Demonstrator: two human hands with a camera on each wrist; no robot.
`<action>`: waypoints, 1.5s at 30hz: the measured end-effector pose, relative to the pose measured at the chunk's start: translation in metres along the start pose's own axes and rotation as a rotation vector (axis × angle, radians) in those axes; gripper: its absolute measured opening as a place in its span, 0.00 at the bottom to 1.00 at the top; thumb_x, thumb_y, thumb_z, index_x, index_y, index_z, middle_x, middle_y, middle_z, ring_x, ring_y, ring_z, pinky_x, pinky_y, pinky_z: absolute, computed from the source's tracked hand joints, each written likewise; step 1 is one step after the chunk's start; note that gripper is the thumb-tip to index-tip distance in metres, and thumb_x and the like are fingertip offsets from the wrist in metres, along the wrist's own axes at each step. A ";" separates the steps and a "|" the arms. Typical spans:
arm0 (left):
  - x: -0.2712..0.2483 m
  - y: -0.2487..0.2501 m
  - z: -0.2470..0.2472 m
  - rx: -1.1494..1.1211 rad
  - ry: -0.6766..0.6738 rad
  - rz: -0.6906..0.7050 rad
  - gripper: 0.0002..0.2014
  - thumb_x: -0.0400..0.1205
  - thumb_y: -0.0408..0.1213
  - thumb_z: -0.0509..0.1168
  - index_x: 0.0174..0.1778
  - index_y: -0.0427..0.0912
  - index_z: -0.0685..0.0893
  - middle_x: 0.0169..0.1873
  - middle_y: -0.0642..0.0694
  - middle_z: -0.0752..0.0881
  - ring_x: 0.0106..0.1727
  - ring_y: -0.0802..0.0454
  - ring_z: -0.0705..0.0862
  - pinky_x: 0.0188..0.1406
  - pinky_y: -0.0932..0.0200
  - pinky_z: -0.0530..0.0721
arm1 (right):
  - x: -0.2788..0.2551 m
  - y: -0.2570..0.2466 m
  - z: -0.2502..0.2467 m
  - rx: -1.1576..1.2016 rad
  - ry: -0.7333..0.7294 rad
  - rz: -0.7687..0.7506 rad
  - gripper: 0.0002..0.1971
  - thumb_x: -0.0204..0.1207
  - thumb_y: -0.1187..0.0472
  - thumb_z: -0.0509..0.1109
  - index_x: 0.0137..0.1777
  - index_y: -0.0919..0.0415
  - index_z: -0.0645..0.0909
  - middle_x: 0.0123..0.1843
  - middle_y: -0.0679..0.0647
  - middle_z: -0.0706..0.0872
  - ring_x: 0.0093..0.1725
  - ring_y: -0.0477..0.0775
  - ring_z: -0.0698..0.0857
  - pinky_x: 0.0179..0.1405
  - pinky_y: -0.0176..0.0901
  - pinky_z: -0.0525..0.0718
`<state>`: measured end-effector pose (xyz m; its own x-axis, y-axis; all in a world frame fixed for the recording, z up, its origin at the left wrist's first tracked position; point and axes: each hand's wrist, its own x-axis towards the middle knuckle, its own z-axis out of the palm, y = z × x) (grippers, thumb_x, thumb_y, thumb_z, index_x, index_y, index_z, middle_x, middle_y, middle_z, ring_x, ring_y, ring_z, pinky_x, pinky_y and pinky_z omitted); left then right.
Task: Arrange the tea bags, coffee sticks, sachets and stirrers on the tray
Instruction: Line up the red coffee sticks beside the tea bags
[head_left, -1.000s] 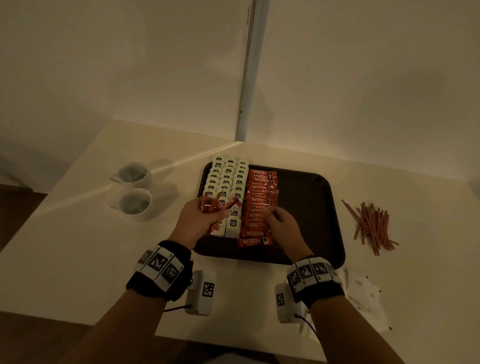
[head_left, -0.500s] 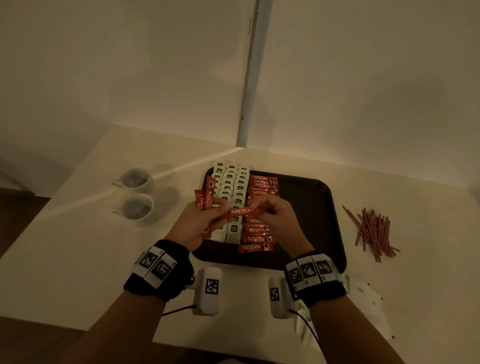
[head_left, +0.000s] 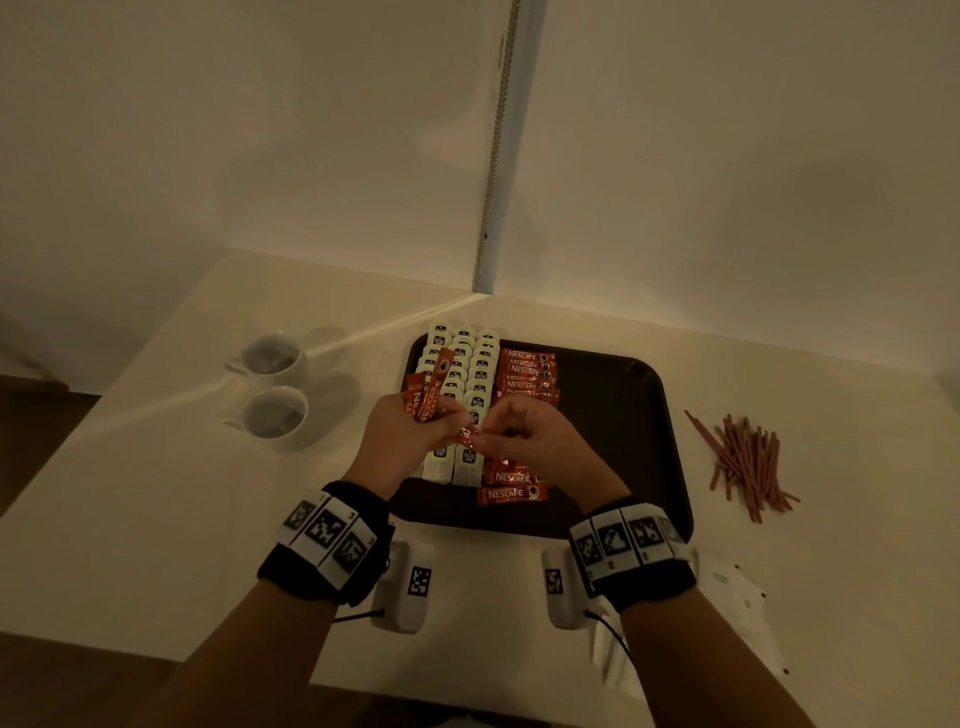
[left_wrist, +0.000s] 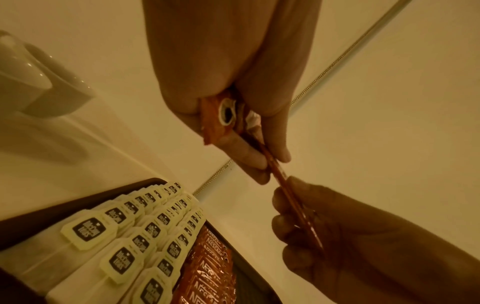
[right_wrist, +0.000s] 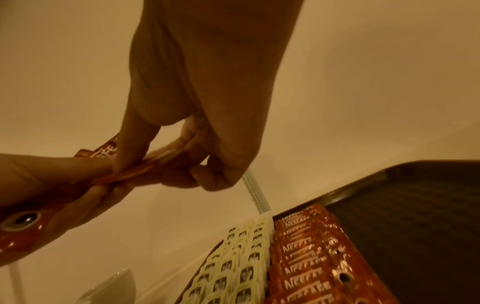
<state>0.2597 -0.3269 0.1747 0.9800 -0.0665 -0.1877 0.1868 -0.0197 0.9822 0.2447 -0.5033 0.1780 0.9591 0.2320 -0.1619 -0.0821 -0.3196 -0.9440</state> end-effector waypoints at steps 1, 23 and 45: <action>0.000 0.001 0.000 -0.059 0.004 -0.020 0.01 0.75 0.28 0.73 0.41 0.37 0.88 0.38 0.42 0.90 0.40 0.52 0.90 0.39 0.64 0.88 | -0.001 -0.003 -0.001 -0.015 -0.046 0.016 0.10 0.74 0.64 0.73 0.54 0.56 0.80 0.43 0.47 0.88 0.43 0.39 0.87 0.42 0.31 0.84; -0.001 -0.005 0.009 -0.235 -0.035 -0.174 0.12 0.74 0.28 0.73 0.52 0.34 0.85 0.41 0.39 0.91 0.38 0.49 0.90 0.34 0.65 0.86 | -0.002 -0.009 -0.004 0.289 0.226 0.137 0.09 0.76 0.65 0.70 0.55 0.62 0.81 0.44 0.55 0.85 0.35 0.45 0.84 0.36 0.34 0.83; -0.006 -0.058 0.015 1.203 -0.760 -0.076 0.17 0.84 0.39 0.55 0.65 0.50 0.83 0.56 0.45 0.86 0.55 0.47 0.83 0.55 0.55 0.79 | -0.039 0.089 -0.050 -0.334 0.195 0.382 0.07 0.77 0.65 0.68 0.49 0.53 0.83 0.46 0.43 0.84 0.49 0.44 0.83 0.45 0.31 0.78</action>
<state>0.2423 -0.3400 0.1186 0.6237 -0.5297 -0.5748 -0.3123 -0.8430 0.4380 0.2136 -0.5870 0.1151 0.9129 -0.1229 -0.3894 -0.3750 -0.6292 -0.6807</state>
